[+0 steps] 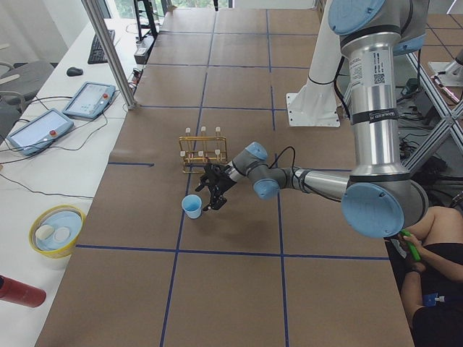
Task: Hang cup on cup holder
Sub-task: 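Lower the left gripper over the light blue cup and grasp its rim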
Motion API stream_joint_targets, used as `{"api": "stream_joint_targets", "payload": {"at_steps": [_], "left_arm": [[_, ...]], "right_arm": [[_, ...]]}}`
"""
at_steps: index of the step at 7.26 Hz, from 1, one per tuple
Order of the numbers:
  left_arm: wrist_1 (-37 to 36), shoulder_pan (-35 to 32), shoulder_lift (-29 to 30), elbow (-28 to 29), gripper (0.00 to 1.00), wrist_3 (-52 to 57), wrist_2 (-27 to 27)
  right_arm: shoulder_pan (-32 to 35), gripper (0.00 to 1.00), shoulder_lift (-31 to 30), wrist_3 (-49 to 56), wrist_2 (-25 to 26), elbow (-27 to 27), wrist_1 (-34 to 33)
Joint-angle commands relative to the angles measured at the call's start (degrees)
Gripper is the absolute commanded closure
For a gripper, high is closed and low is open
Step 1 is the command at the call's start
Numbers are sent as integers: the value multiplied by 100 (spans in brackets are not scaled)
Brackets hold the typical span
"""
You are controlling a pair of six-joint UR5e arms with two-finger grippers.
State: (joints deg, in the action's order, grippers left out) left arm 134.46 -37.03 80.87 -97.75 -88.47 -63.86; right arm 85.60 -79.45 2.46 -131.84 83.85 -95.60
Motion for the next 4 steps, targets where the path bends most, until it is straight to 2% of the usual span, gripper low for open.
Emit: {"api": "stream_joint_targets", "payload": {"at_steps": [1, 3, 4], "left_arm": [[1, 178, 52, 133, 0, -39, 574], [1, 214, 261, 500, 0, -205, 1058], [10, 275, 315, 642, 0, -311, 1113]], "right_arm": [[0, 0, 0, 0, 0, 0, -3], [-9, 0, 0, 0, 0, 0, -2], [0, 0, 0, 0, 0, 0, 6]]}}
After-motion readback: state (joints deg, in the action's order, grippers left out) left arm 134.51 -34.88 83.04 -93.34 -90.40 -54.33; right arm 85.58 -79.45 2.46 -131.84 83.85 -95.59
